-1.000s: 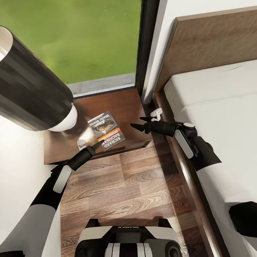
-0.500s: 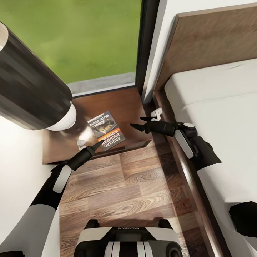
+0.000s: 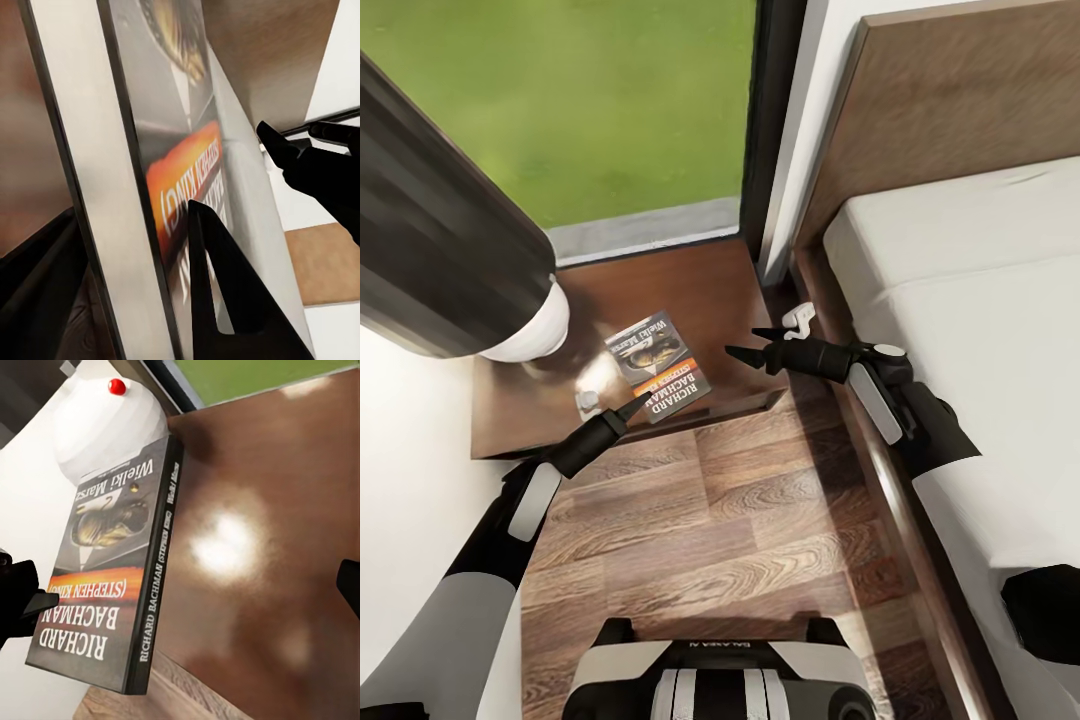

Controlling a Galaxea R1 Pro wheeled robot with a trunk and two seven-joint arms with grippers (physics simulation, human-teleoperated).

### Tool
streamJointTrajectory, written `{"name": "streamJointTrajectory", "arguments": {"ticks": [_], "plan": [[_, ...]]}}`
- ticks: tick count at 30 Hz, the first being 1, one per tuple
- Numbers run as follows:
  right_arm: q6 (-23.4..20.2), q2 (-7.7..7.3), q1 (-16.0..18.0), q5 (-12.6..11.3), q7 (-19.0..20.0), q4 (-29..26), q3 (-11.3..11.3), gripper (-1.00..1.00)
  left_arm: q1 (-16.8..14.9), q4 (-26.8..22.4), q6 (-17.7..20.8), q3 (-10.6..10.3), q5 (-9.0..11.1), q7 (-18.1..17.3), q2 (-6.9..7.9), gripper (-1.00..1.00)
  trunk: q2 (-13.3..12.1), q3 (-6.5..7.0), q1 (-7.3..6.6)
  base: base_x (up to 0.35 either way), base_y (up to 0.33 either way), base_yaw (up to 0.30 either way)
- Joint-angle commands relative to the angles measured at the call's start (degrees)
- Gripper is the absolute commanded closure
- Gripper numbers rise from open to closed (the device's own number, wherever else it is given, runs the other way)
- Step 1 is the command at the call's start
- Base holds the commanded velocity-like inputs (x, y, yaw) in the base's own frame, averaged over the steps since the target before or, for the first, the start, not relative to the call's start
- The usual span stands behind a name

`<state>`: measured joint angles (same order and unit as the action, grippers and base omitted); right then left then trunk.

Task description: In the bedroom, move the book from the bed onto either nightstand, and place the two sandals side by side next to the bed.

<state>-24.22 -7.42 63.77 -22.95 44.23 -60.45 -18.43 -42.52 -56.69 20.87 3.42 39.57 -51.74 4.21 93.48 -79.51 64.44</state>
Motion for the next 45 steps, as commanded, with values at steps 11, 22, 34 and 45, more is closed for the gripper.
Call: {"name": "streamJointTrajectory", "arguments": {"ticks": [11, 22, 34, 45], "plan": [[-0.40, -0.05, 0.04, -0.61, -0.08, -0.10, -0.12, -1.00, -0.02, 0.15, 0.57, 0.01, 0.51, -0.11, 0.00, 1.00, 4.44, -2.00, 2.42, 0.000, 0.000, 0.000], [-0.39, -0.05, 0.03, -0.61, -0.11, -0.11, -0.10, -1.00, -0.02, 0.32, 0.49, 0.01, 0.51, -0.11, -0.08, 1.00, 7.25, -3.26, 3.96, 0.000, 0.000, 0.078], [-0.39, -0.05, 0.04, -0.53, -0.10, -0.19, -0.07, -1.00, -0.02, 0.78, 0.51, 0.01, 0.56, -0.09, -0.08, 1.00, 7.25, -3.26, 3.96, 0.055, -0.035, 0.006], [-0.39, -0.05, 0.03, -0.52, -0.11, -0.15, -0.08, -1.00, 0.06, 1.12, 0.48, 0.10, 4.11, -0.12, 0.09, 1.00, 8.05, -3.62, 4.40, 0.066, -0.049, 0.000]]}}
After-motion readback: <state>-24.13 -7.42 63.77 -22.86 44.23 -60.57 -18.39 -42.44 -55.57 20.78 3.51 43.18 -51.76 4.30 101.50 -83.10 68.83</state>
